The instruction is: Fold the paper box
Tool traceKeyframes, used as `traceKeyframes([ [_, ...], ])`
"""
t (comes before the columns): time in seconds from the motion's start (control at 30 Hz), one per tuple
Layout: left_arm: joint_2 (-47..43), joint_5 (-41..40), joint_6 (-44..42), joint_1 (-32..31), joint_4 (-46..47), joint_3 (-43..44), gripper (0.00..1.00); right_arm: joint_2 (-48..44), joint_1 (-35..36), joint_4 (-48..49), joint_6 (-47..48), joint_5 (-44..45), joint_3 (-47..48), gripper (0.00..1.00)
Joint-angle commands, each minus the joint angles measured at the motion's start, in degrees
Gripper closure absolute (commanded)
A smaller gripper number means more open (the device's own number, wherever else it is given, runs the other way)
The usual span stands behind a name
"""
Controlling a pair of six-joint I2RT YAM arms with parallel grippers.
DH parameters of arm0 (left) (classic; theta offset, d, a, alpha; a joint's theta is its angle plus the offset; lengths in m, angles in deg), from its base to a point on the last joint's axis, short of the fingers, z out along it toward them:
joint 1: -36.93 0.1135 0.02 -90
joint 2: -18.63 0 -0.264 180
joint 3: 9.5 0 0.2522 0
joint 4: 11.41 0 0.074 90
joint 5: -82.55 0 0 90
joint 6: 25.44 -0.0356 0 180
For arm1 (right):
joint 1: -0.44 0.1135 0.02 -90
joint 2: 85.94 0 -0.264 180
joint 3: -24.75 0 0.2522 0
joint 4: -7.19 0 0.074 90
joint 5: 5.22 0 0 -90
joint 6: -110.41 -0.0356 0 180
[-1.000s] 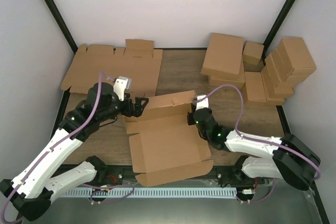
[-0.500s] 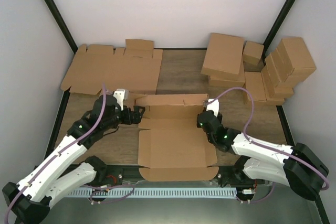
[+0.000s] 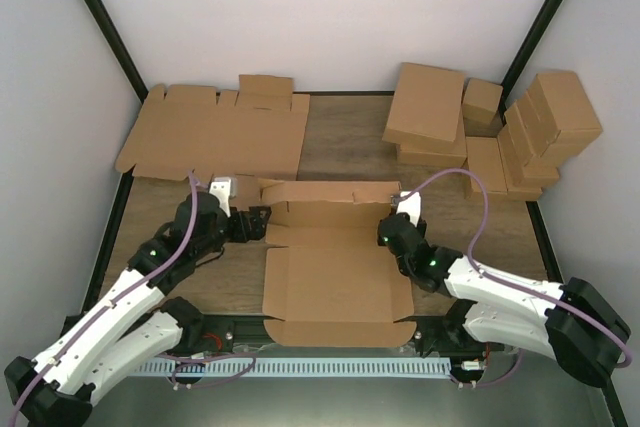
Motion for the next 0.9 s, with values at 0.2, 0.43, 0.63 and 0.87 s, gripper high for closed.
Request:
traceKeyframes([
  [0.2, -0.6, 1.4, 3.0, 0.3, 8.1, -6.1, 0.00, 0.0, -0.2, 1.8, -1.5, 1.4, -0.2, 0.99],
  [0.43, -1.3, 1.2, 2.8, 0.3, 11.1, -9.4, 0.00, 0.3, -0.2, 2.1, -1.4, 1.0, -0.3, 0.99],
  [0.63, -1.5, 2.5, 2.4, 0.3, 16.0, -12.7, 0.00, 0.9, -0.2, 2.4, -1.4, 0.9, -0.3, 0.99],
  [0.87, -1.1, 3.4, 1.3, 0.2, 19.3, -14.7, 0.00, 0.9, -0.2, 2.2, -1.4, 0.7, -0.2, 0.98],
])
